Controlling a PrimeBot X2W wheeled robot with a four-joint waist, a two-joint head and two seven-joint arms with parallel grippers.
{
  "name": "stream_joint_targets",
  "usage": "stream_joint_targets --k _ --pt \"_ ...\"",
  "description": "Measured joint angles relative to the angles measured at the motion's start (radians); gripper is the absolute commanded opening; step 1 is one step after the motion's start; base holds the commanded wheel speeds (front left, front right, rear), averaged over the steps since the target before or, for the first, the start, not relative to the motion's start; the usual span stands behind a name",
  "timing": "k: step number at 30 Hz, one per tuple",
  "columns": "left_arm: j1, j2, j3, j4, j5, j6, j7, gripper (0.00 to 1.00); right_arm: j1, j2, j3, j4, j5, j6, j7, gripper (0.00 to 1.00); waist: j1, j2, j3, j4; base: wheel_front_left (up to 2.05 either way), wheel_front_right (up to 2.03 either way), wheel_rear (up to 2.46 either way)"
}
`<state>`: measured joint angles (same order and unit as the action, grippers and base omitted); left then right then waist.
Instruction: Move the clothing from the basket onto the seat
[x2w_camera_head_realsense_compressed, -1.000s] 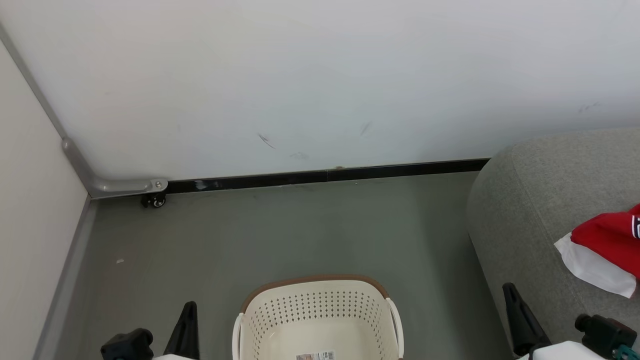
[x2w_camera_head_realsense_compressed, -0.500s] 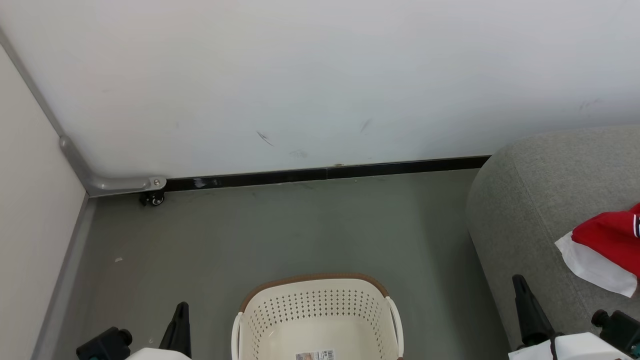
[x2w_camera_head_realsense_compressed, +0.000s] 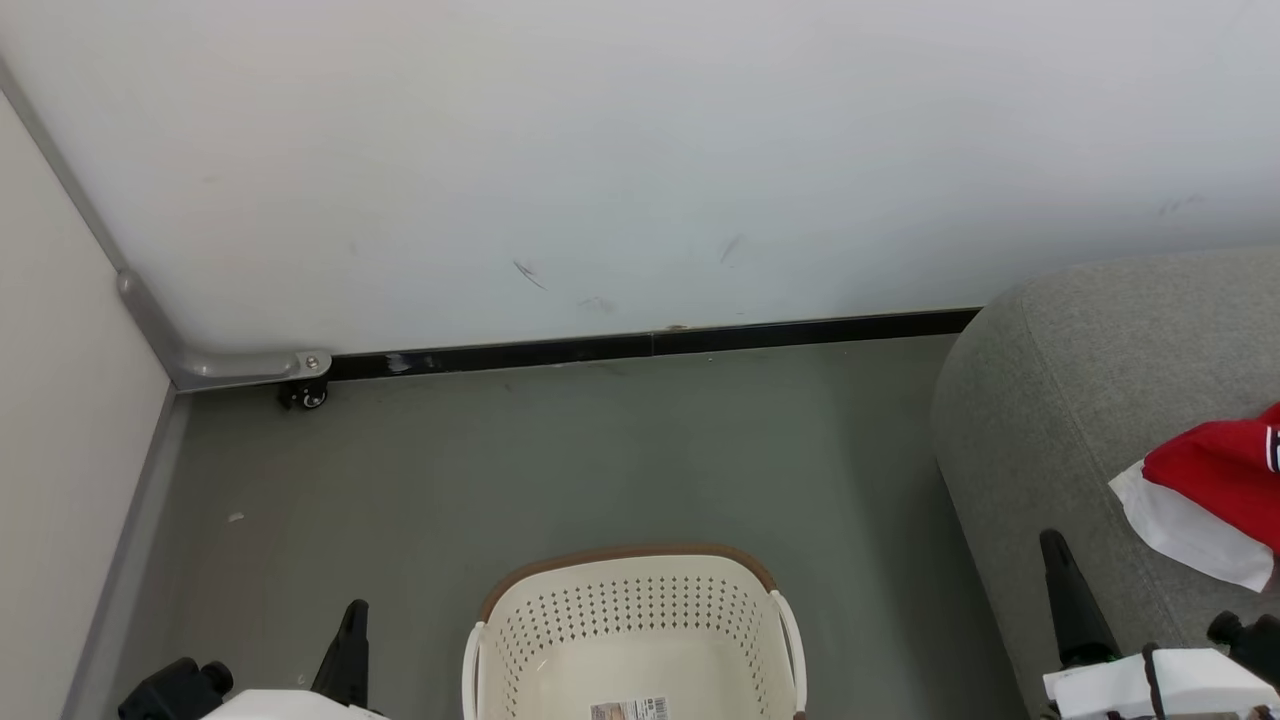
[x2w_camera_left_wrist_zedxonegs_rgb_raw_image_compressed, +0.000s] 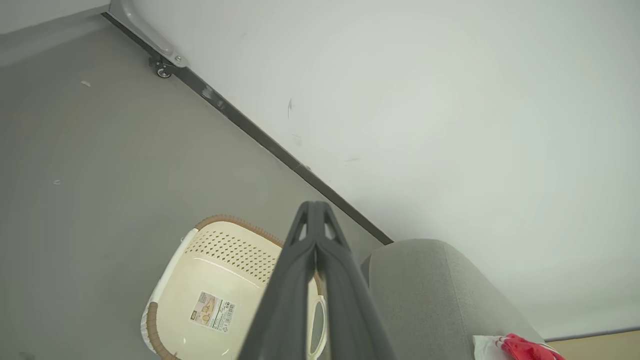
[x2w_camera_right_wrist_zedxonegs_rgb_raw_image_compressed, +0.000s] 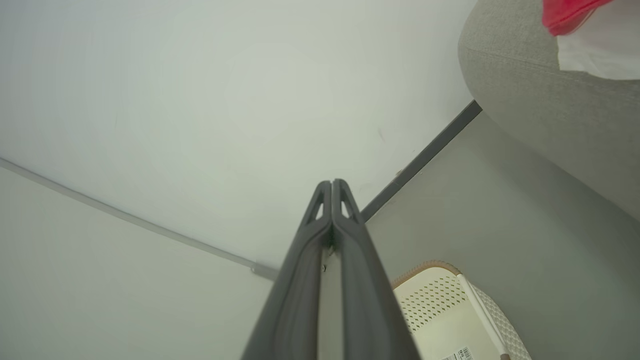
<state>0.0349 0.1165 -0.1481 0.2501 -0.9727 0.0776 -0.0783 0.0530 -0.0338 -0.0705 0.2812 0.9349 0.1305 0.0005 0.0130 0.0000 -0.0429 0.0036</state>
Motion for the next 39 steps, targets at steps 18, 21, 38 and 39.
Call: stream_joint_targets --k 18,21,38,39 --pt "-0.024 -0.021 0.070 0.001 -0.252 -0.069 0.054 0.00 -0.045 0.000 -0.025 -0.001 0.252 0.000 0.040 0.00 -0.0113 0.0000 0.024 -0.001 0.00 0.00 0.00" --pt "-0.036 -0.023 0.082 0.001 -0.291 -0.079 0.064 0.00 -0.058 0.000 -0.029 -0.001 0.291 0.000 0.050 0.00 -0.0117 0.0000 0.027 -0.002 0.00 0.00 0.00" --pt "-0.062 -0.039 0.154 0.002 -0.540 -0.153 0.126 0.00 -0.096 -0.001 -0.055 -0.002 0.542 0.000 0.089 0.00 -0.0123 0.0000 0.041 -0.003 0.00 0.00 0.00" --pt "-0.063 -0.040 0.159 0.002 -0.555 -0.158 0.130 0.00 -0.101 -0.001 -0.056 -0.003 0.557 0.000 0.090 0.00 -0.0123 0.0000 0.041 -0.003 0.00 0.00 0.00"
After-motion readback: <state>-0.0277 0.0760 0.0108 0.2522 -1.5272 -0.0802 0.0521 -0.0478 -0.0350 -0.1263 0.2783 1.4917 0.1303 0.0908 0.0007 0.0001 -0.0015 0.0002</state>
